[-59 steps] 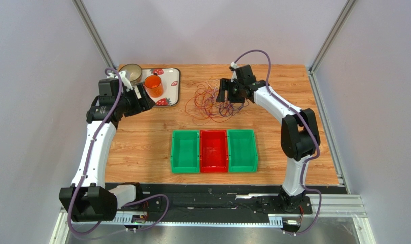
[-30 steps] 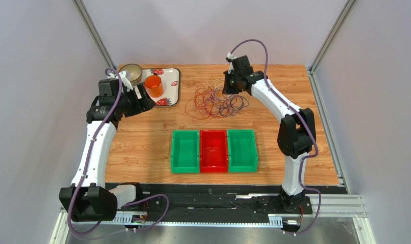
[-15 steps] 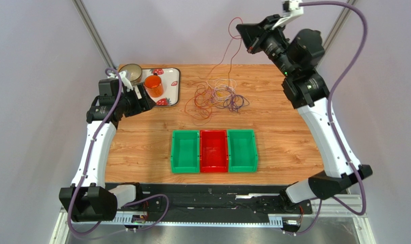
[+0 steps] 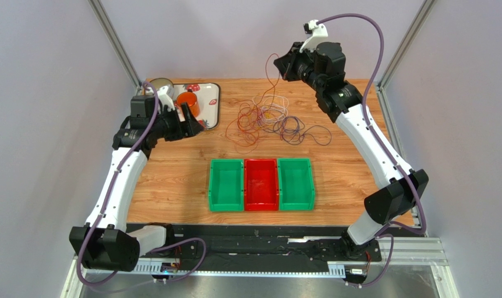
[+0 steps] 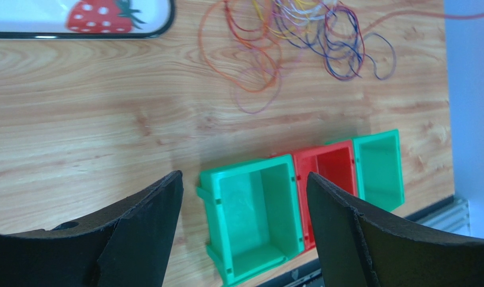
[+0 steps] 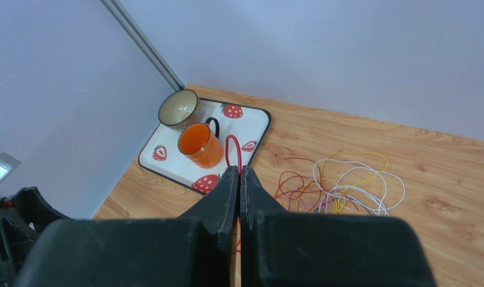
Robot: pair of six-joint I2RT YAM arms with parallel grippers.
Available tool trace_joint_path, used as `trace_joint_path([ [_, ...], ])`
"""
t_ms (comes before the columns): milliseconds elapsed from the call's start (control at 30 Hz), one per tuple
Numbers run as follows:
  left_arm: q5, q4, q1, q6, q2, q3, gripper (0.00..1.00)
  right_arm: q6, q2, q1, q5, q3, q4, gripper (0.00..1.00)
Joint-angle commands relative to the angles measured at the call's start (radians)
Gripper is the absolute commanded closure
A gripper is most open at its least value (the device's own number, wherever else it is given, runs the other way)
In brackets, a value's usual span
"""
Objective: Untangle the cables
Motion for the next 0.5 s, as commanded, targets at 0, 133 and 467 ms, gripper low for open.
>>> trace_joint_path([
  [0, 0.039, 0.049, -0.091, -0.006, 0.009, 0.037, 0.16, 0.013, -0.035, 0.003, -0.022, 0.152, 0.071, 1.00],
  [133, 0.033, 0.075, -0.148, -0.023, 0.022, 0.067, 0.16, 0.024, -0.020, 0.003, -0.030, 0.244, 0.094, 1.00],
  [467, -0.084, 0.302, -0.413, -0.100, 0.164, 0.165, 0.16, 0.062, 0.001, 0.003, -0.019, 0.427, 0.128, 1.00],
])
